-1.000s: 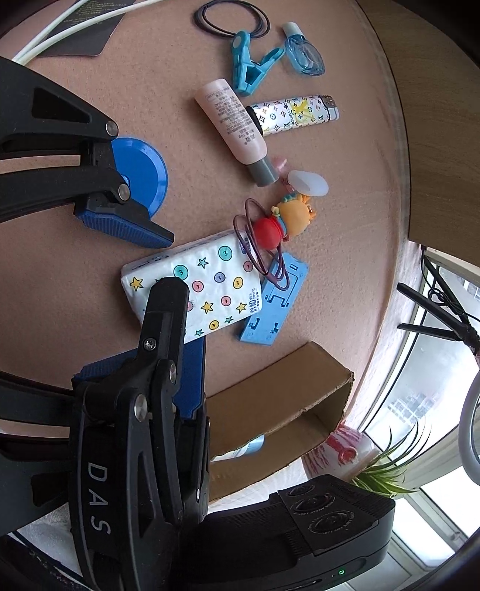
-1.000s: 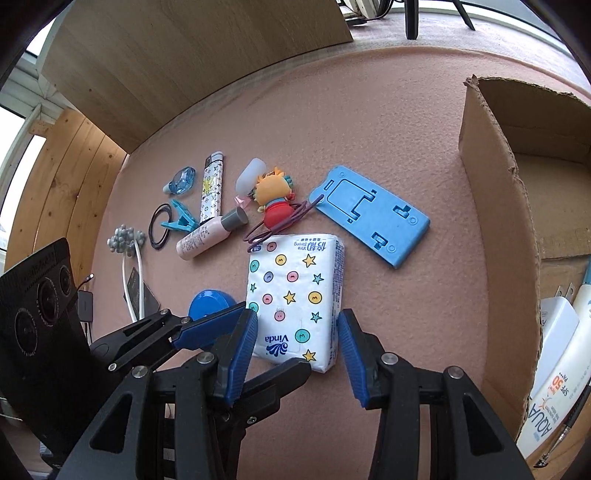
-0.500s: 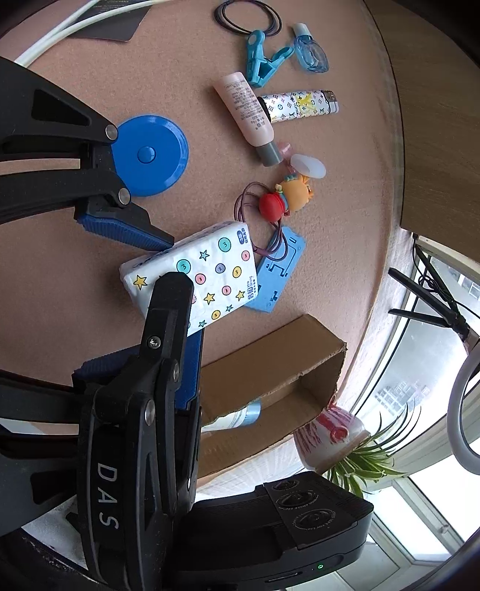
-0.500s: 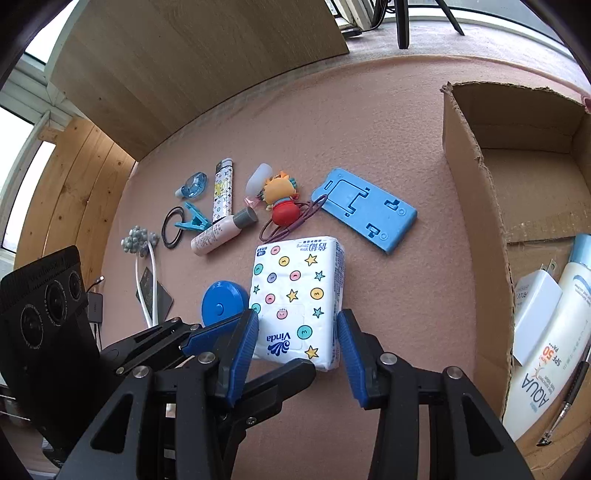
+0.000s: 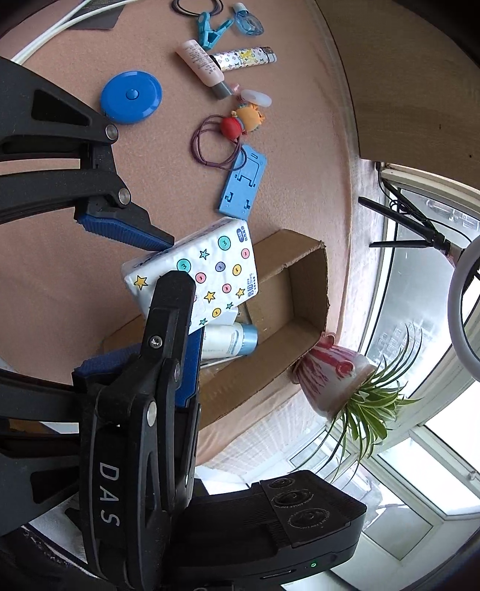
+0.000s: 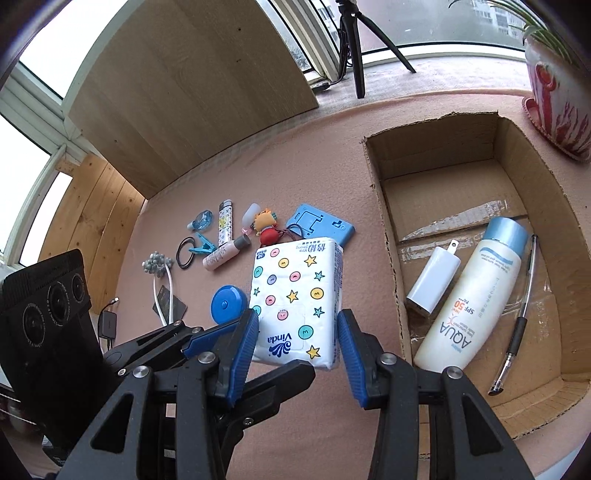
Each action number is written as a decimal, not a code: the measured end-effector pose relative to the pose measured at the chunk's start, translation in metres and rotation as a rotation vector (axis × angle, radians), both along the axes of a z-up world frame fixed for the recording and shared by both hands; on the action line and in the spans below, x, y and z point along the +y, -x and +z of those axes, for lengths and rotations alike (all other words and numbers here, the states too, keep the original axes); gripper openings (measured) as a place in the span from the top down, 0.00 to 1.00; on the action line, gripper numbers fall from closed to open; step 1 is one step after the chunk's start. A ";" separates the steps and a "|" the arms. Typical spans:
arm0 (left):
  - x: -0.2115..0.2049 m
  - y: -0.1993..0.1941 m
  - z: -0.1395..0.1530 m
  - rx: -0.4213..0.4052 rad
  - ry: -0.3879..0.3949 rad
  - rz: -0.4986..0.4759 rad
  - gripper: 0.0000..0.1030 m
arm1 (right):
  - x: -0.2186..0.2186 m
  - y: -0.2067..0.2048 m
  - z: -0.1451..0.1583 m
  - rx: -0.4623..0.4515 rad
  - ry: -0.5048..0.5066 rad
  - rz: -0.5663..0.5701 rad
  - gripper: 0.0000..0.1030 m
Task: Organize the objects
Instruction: 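Lower the tissue pack into the box and open the right gripper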
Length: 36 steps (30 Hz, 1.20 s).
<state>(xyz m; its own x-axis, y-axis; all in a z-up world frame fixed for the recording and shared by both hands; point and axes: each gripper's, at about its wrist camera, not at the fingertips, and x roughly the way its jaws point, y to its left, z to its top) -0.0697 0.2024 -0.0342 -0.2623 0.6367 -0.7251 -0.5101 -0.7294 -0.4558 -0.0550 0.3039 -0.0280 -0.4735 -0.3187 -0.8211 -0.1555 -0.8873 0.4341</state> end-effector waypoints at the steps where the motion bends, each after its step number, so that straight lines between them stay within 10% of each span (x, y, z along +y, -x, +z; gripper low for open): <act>1: 0.006 -0.002 0.003 0.007 -0.001 -0.011 0.48 | 0.005 -0.004 0.003 0.006 -0.003 -0.010 0.60; 25: 0.124 -0.032 -0.004 0.030 0.014 -0.201 0.48 | 0.101 -0.073 0.005 0.001 -0.029 -0.216 0.61; 29: 0.125 -0.029 -0.006 0.038 0.060 -0.179 0.17 | 0.101 -0.074 0.008 0.014 -0.092 -0.242 0.56; 36: 0.103 -0.026 -0.001 0.037 0.053 -0.131 0.17 | 0.106 -0.074 0.005 0.003 -0.077 -0.273 0.42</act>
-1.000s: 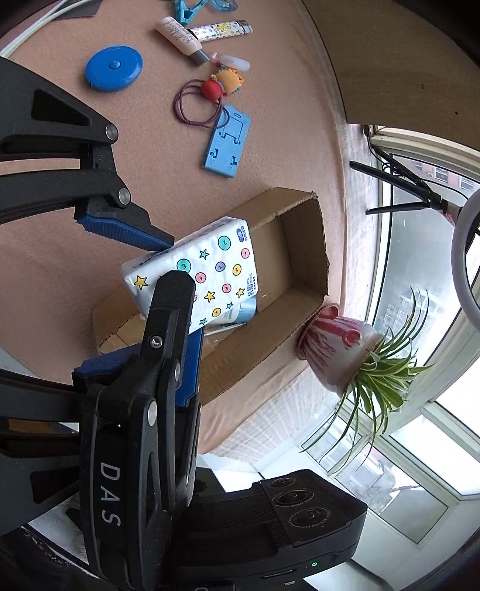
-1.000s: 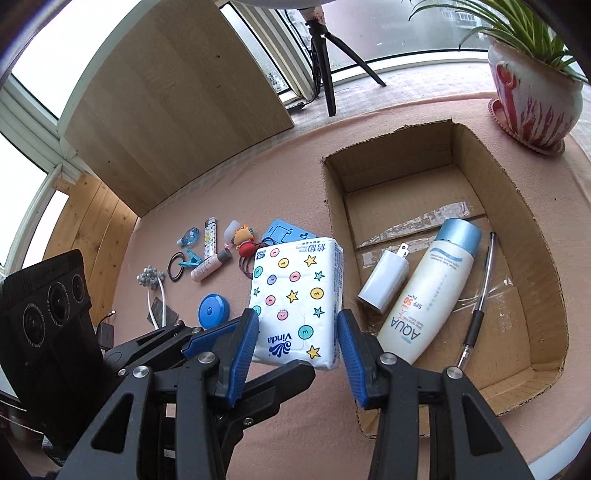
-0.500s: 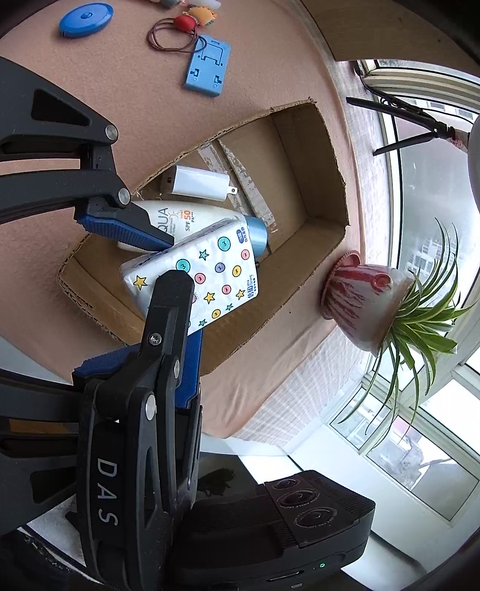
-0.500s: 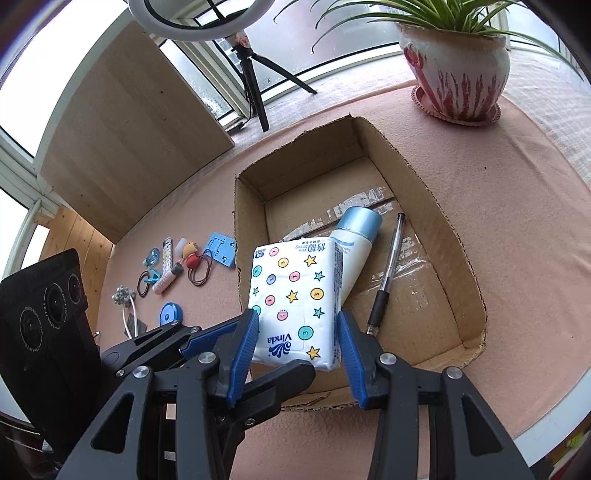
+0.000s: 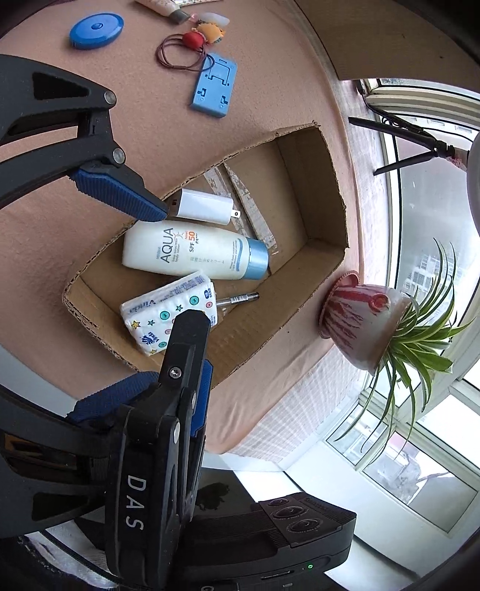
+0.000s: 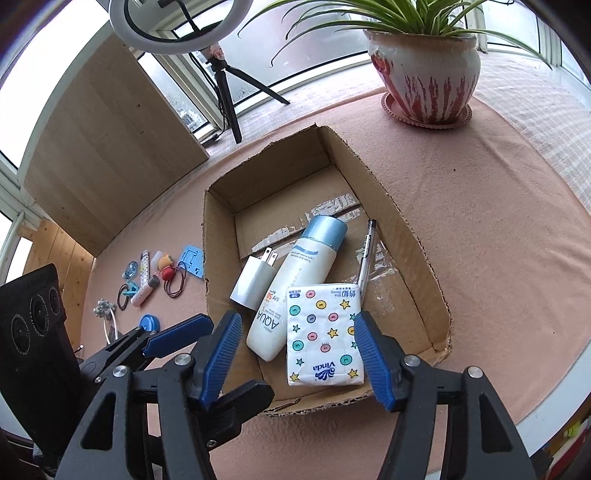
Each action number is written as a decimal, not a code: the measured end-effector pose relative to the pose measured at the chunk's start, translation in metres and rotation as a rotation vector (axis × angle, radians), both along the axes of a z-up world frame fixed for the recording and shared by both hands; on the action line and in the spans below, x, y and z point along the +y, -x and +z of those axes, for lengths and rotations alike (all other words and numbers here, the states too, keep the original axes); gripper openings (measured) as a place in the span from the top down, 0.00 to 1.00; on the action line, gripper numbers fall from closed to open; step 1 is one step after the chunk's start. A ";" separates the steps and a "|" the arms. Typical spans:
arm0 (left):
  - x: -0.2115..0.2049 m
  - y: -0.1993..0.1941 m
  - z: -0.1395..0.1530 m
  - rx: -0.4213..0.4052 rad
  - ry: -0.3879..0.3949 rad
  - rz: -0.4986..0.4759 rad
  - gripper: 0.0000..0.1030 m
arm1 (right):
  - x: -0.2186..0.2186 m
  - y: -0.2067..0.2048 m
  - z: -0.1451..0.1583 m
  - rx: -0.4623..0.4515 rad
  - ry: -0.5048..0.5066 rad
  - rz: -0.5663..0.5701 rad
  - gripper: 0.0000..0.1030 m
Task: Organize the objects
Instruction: 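Lower the tissue pack into the box and open the right gripper, then move the right gripper toward the orange toy figure while the left approaches the pink bottle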
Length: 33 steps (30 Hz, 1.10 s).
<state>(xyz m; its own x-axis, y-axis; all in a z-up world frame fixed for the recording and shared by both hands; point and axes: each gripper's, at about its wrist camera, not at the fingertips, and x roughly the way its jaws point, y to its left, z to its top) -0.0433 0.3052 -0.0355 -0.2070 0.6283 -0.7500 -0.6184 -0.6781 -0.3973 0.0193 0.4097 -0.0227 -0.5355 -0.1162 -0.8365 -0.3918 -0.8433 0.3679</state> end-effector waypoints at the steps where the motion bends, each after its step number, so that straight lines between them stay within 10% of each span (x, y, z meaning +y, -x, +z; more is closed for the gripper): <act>1: -0.004 0.000 0.001 0.001 -0.001 0.008 0.17 | -0.001 0.000 0.001 0.005 0.002 0.001 0.42; 33: -0.234 0.095 -0.029 -0.038 0.143 0.462 0.21 | -0.132 0.144 -0.006 -0.007 -0.005 0.338 0.42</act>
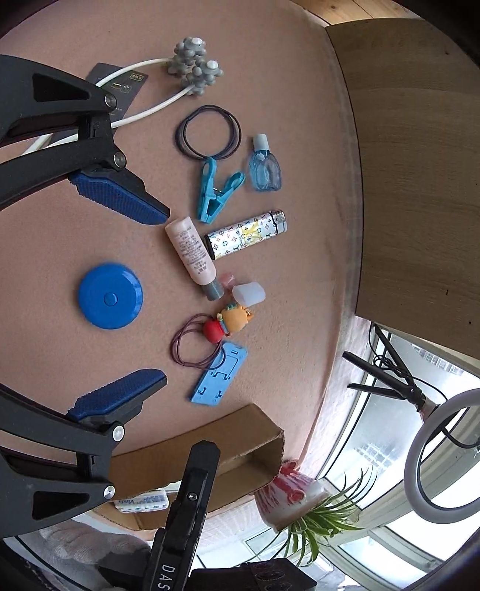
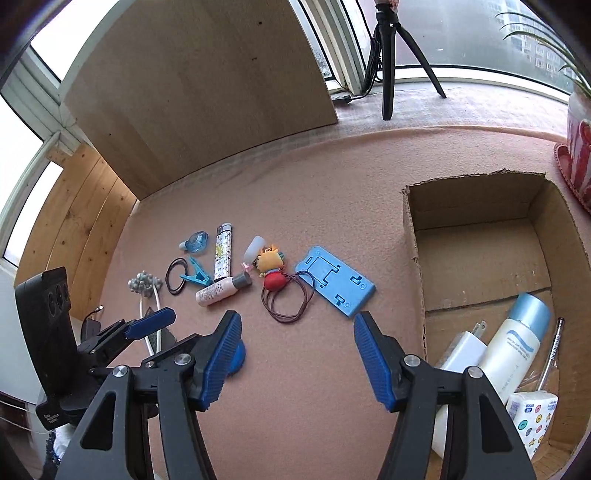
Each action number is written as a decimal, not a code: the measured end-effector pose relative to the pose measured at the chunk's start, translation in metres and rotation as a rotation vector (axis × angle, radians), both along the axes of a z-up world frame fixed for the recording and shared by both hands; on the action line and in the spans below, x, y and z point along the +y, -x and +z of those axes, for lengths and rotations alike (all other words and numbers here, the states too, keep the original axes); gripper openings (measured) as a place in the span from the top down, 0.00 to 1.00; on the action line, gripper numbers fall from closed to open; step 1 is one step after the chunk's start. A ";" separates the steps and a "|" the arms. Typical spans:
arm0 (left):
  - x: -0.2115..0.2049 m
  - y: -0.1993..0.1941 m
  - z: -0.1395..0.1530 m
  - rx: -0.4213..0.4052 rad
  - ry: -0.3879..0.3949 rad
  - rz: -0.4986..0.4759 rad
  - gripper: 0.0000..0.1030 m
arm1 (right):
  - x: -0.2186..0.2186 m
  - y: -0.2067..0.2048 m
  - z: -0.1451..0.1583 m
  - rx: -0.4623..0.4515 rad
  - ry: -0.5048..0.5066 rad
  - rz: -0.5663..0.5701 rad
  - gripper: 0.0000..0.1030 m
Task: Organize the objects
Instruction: 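Move the right gripper toward the orange toy figure while the left approaches the pink bottle, then grasp the orange toy figure with the right gripper while the left grasps the pink lotion bottle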
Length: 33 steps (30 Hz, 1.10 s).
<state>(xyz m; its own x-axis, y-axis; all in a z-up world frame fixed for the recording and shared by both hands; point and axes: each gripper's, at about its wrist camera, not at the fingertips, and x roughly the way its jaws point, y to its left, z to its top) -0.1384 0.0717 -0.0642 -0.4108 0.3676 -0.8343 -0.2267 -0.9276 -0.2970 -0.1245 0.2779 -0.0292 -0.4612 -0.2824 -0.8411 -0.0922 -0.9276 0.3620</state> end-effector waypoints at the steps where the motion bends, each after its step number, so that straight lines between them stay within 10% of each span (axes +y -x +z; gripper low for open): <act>1: -0.003 0.006 -0.001 0.003 0.005 0.007 0.23 | -0.002 0.007 -0.002 -0.007 -0.011 -0.004 0.42; 9: -0.010 0.042 -0.017 -0.002 0.042 0.015 0.49 | -0.018 0.061 -0.024 -0.066 -0.018 0.002 0.60; 25: 0.008 0.053 -0.039 -0.019 0.054 -0.063 0.49 | -0.058 0.117 -0.063 -0.151 -0.039 0.102 0.71; 33: 0.017 0.044 -0.048 -0.037 0.057 -0.091 0.77 | -0.046 0.102 -0.064 -0.158 -0.008 0.104 0.82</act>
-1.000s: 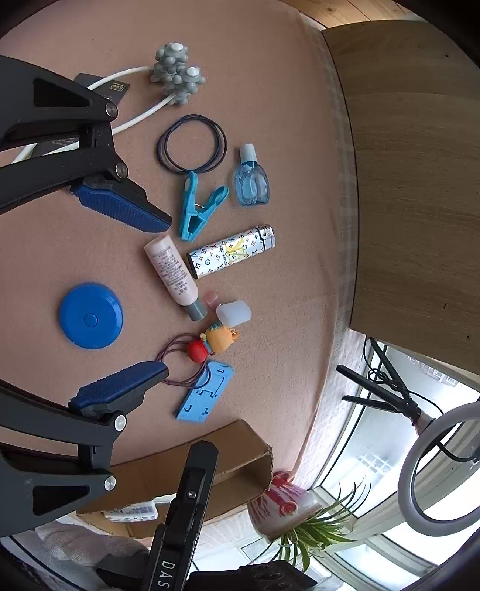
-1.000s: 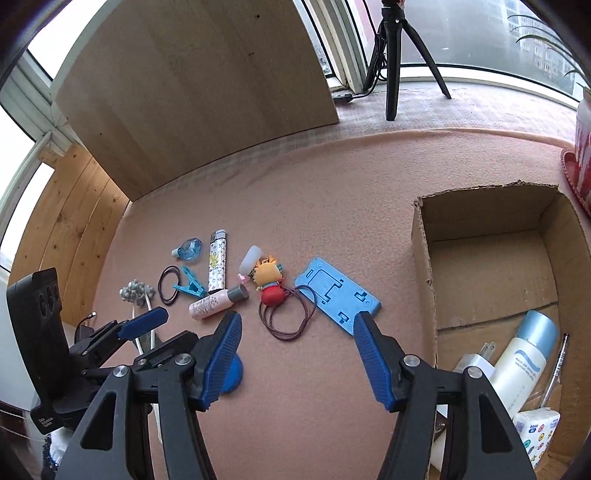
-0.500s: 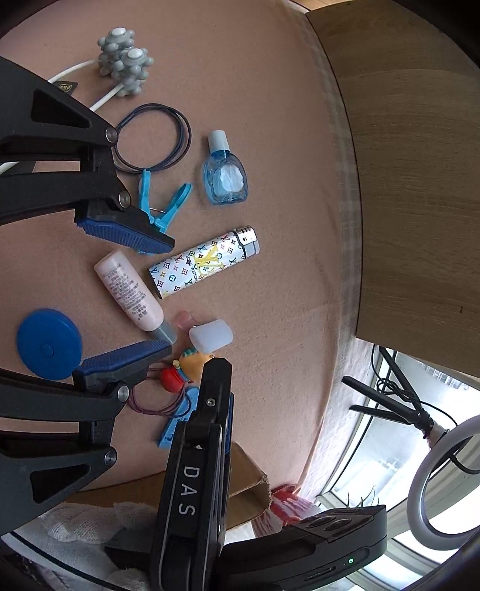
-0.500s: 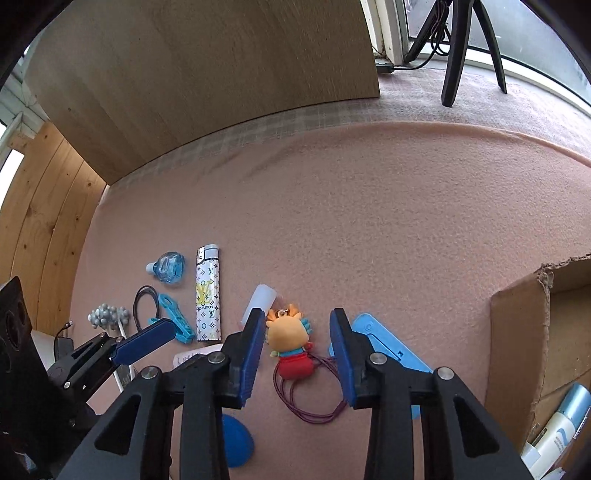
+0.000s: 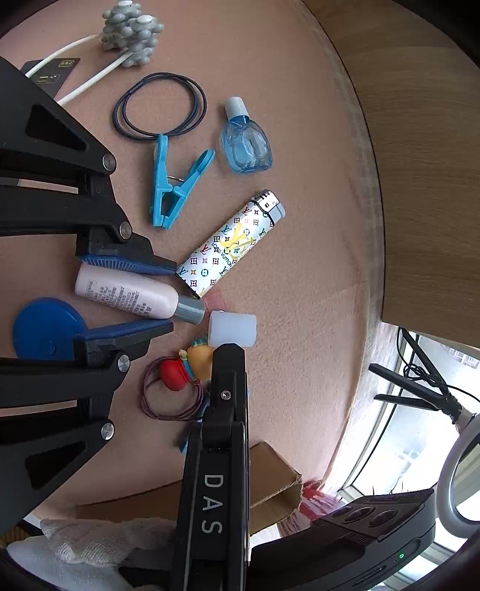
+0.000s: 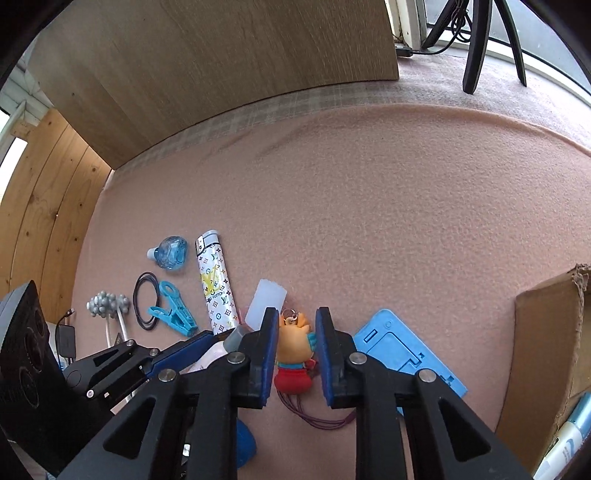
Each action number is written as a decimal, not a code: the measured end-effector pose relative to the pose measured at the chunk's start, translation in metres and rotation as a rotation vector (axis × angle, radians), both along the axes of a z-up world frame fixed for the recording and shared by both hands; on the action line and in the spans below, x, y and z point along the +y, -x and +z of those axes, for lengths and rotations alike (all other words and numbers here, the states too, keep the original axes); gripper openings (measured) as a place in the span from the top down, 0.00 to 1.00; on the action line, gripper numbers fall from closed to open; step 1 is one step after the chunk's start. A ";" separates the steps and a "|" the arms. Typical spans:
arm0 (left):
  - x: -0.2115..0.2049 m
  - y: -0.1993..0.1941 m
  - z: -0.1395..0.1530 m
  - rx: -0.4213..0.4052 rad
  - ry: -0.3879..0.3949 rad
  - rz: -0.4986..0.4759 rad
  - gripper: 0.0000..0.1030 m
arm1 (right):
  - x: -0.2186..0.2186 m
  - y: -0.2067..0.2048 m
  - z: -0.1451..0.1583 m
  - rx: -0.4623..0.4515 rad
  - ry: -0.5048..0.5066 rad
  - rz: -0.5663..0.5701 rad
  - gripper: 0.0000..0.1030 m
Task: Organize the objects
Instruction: 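Grasp the orange toy figure with the right gripper while the left grasps the pink lotion bottle, then carry the toy figure and lotion bottle into the box and open both grippers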
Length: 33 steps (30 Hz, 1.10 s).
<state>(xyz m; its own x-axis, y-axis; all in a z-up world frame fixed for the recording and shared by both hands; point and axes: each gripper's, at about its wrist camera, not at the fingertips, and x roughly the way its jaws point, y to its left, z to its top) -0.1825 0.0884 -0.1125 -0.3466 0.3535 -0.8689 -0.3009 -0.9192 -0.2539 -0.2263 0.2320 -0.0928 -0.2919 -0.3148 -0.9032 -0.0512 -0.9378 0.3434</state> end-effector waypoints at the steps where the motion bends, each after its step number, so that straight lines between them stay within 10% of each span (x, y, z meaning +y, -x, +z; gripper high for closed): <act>1: 0.002 -0.001 0.000 -0.001 0.000 -0.004 0.78 | 0.003 -0.003 -0.001 -0.005 0.018 -0.009 0.82; 16: -0.014 -0.037 0.000 -0.022 -0.005 0.024 0.79 | -0.034 -0.014 -0.004 -0.015 -0.093 0.129 0.78; 33: -0.019 -0.092 0.000 -0.030 0.002 0.028 0.79 | -0.008 -0.124 -0.001 0.008 -0.083 0.137 0.78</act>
